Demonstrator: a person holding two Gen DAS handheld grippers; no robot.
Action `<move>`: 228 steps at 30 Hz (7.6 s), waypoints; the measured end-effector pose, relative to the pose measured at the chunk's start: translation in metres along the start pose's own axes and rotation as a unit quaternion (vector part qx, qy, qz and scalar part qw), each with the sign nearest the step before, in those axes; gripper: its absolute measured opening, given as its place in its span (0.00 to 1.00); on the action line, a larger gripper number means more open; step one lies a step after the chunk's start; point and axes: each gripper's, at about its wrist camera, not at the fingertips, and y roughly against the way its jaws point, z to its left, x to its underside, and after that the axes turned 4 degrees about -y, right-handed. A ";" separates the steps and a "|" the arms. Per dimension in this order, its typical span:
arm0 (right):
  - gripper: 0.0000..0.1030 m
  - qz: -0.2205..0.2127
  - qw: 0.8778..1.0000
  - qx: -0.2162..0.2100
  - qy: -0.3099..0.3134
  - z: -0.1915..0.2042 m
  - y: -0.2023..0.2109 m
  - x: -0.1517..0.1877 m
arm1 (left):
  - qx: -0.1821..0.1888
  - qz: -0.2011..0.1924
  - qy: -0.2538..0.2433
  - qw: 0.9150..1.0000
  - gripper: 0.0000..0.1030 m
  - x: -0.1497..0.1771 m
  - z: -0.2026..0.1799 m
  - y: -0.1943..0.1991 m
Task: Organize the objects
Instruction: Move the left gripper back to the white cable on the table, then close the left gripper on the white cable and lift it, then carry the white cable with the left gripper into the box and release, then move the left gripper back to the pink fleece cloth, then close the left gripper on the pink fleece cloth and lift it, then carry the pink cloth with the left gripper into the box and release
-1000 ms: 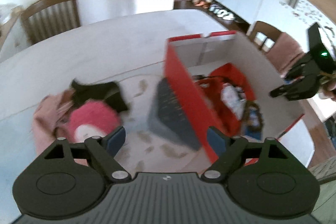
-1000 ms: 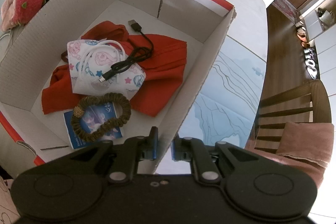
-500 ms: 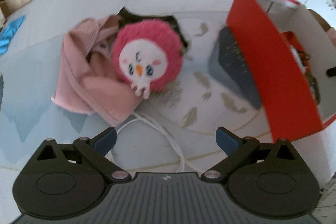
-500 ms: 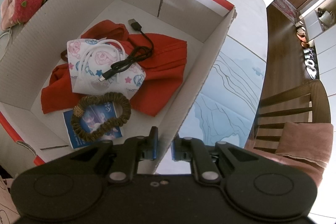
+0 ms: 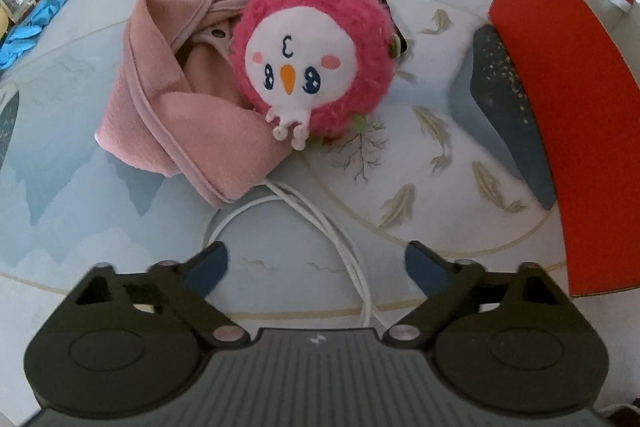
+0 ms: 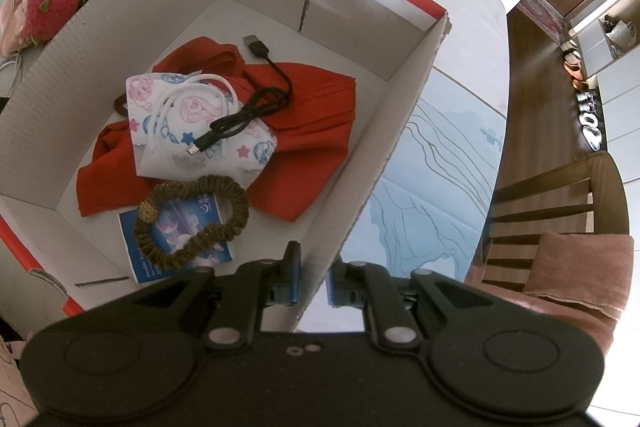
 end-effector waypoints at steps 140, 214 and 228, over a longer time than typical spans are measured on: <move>0.12 0.008 1.000 0.001 0.016 0.005 -0.007 -0.006 | 0.130 -0.139 -0.006 0.982 0.86 -0.036 -0.046 0.119; 0.15 0.038 0.999 0.030 -0.002 0.014 -0.021 -0.013 | 0.092 -0.163 -0.024 0.982 0.17 -0.076 0.057 0.158; 0.15 0.033 0.999 0.031 0.002 0.014 -0.020 -0.012 | 0.186 -0.157 -0.159 0.957 0.17 -0.100 -0.079 0.162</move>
